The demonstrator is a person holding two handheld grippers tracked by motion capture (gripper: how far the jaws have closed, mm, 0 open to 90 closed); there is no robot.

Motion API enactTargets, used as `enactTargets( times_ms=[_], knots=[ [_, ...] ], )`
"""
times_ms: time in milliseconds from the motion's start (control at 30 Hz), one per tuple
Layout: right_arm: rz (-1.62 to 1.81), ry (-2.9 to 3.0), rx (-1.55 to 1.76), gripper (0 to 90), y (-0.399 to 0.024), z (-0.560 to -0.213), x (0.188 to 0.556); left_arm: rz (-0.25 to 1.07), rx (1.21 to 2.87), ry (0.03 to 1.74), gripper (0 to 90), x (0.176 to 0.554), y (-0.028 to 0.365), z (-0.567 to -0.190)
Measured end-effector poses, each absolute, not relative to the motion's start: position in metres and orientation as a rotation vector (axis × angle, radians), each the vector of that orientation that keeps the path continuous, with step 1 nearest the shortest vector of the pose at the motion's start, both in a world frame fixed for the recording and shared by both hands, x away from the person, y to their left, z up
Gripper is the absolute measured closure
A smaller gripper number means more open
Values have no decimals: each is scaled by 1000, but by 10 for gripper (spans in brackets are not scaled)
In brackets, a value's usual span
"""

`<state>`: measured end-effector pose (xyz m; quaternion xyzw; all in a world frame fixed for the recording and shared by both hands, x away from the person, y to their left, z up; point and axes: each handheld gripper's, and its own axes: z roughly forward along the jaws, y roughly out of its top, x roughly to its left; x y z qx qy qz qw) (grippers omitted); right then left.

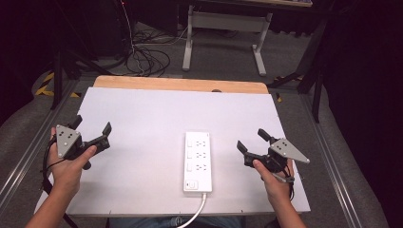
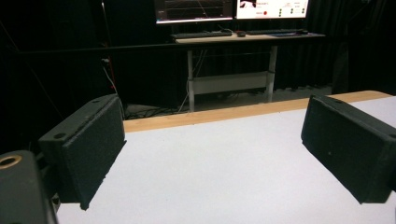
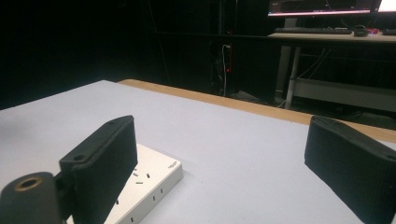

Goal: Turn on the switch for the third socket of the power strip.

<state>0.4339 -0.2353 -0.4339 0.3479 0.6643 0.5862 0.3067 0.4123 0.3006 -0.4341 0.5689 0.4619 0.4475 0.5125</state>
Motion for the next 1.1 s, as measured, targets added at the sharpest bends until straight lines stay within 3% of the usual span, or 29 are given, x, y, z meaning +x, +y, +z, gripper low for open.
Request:
enactTargets(
  times_ms=[333, 800, 1100],
  knots=[
    [1549, 1758, 922, 105, -235, -434, 434, 1075, 1369, 1111, 68, 413, 300, -434],
    [1555, 1740, 920, 252, -234, -433, 433, 1078, 1374, 1111, 68, 413, 300, -434],
    [1573, 1758, 895, 400, -234, -432, 432, 1076, 1372, 1110, 68, 413, 301, -434]
  ],
)
